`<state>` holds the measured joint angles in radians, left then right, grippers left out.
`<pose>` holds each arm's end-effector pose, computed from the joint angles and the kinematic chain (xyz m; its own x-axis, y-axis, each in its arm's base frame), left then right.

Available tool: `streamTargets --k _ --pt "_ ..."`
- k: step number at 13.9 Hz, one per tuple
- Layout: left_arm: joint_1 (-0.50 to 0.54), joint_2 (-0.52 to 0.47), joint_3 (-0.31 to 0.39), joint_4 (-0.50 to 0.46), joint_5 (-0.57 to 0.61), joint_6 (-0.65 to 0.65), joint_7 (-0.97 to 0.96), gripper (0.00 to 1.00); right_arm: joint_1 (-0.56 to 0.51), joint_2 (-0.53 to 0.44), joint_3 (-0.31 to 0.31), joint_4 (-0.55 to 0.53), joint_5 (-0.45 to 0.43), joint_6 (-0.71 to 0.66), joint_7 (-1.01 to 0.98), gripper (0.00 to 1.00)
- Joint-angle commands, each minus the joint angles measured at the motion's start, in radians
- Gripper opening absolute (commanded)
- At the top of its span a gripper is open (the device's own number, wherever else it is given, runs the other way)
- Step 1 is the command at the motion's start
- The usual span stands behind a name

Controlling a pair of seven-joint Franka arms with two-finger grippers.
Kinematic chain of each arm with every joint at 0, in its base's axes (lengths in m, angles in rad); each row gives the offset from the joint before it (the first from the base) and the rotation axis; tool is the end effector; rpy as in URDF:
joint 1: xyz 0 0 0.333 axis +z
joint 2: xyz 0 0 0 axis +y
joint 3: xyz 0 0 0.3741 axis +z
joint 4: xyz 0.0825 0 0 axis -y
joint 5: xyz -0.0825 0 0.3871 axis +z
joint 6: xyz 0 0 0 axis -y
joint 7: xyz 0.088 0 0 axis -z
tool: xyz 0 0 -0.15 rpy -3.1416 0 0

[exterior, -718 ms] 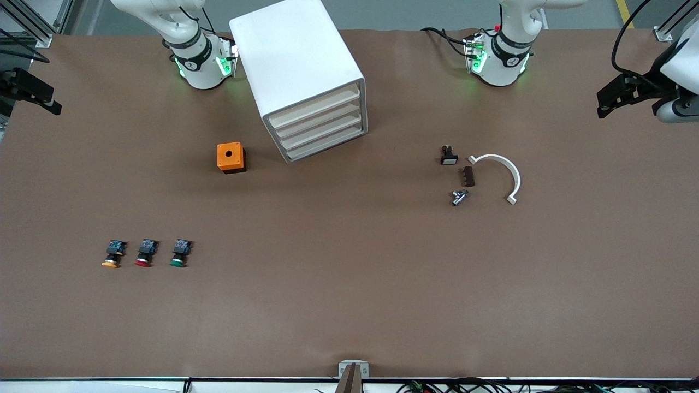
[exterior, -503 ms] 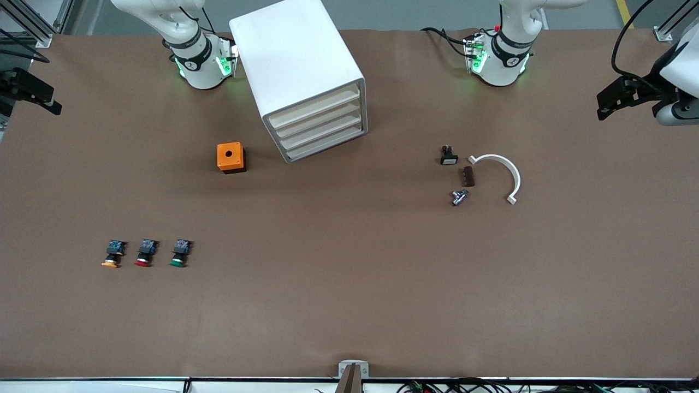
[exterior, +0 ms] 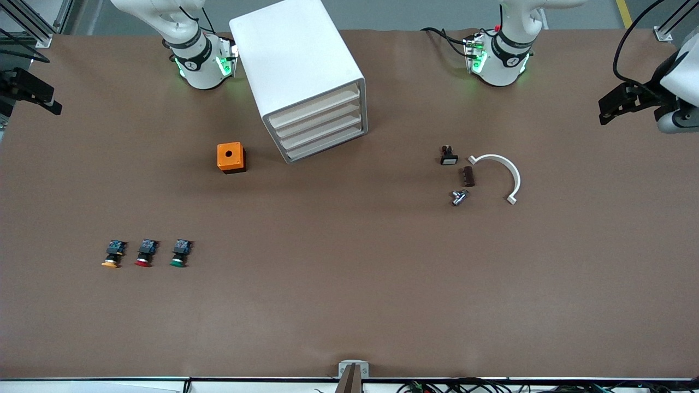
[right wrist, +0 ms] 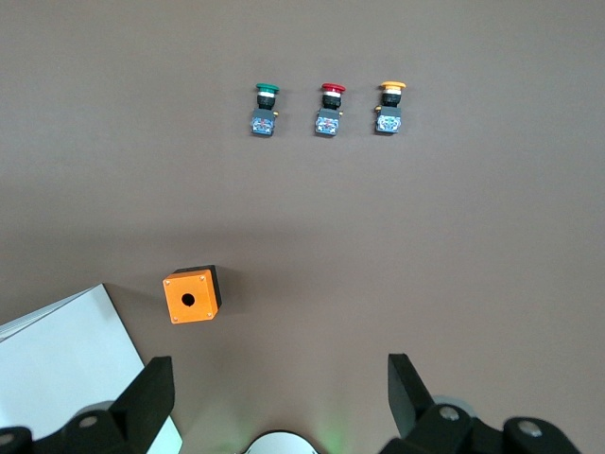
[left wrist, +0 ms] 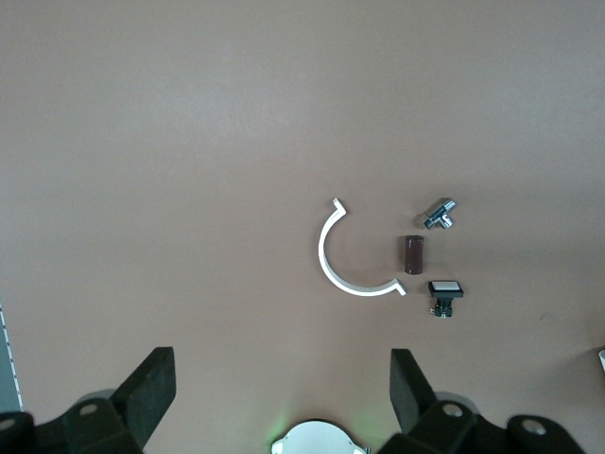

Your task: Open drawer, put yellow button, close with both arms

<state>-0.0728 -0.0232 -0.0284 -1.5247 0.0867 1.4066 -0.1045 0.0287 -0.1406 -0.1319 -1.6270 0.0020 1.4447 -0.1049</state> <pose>0.5263 -0.0395 0.6610 0.9963 0.0175 -0.0846 0.0093 -0.9953 -0.0964 0.4870 -0.0558 0.6756 0.9992 0.0041 -0.0405 0.0031 -0.9997 -0.0248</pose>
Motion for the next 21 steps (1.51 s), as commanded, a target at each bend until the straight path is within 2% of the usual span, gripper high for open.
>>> streamTargets --k 1,7,11,16,21 --pt "-0.004 0.044 -0.005 0.024 0.002 -0.012 -0.064 1.0 -0.003 -0.025 0.003 -0.02 -0.002 0.002 -0.004 1.0" --pt "-0.073 0.187 -0.028 0.029 -0.08 -0.008 -0.458 1.0 -0.003 -0.024 0.001 -0.02 -0.002 0.002 -0.004 1.0" --pt "-0.136 0.319 -0.028 0.029 -0.228 0.052 -0.669 1.0 -0.001 -0.017 0.003 -0.02 -0.002 0.0 -0.009 1.0" --pt "-0.309 0.46 -0.027 0.066 -0.232 0.118 -1.013 1.0 -0.001 -0.017 0.001 -0.022 -0.002 0.006 -0.038 1.0" --pt "-0.412 0.515 -0.028 0.095 -0.236 0.12 -1.328 1.0 -0.001 -0.017 0.003 -0.02 -0.002 0.02 -0.058 1.0"
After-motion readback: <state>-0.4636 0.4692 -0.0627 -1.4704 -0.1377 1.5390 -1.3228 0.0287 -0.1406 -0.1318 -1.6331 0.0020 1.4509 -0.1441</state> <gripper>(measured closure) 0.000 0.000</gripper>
